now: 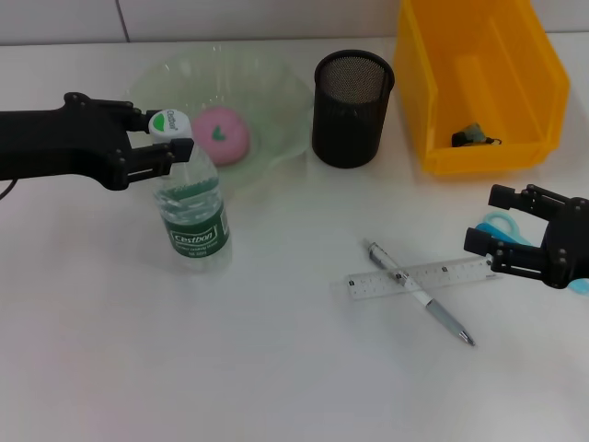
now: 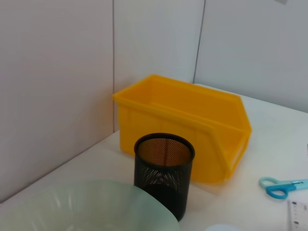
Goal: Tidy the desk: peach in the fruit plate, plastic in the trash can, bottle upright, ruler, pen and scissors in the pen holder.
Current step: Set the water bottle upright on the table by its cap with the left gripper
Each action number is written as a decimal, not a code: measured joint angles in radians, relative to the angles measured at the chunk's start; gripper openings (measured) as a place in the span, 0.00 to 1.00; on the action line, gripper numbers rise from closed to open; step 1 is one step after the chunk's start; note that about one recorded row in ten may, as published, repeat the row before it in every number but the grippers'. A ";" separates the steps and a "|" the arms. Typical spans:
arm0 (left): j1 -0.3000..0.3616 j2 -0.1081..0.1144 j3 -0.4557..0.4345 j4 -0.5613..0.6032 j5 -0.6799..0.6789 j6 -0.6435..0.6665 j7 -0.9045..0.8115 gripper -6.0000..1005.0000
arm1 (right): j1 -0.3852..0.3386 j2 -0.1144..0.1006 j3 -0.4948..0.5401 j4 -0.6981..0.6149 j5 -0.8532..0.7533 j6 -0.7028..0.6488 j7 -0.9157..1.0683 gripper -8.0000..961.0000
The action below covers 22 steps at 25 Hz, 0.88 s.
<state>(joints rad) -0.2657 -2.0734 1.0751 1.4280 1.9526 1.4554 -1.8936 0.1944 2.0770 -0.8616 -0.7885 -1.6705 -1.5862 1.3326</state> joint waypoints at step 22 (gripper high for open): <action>0.007 0.004 0.002 -0.029 -0.092 -0.004 0.091 0.49 | -0.009 0.000 0.001 0.000 0.000 0.000 0.000 0.88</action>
<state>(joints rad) -0.2584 -2.0693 1.0769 1.3992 1.8601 1.4510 -1.8023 0.1858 2.0769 -0.8606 -0.7884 -1.6705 -1.5861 1.3331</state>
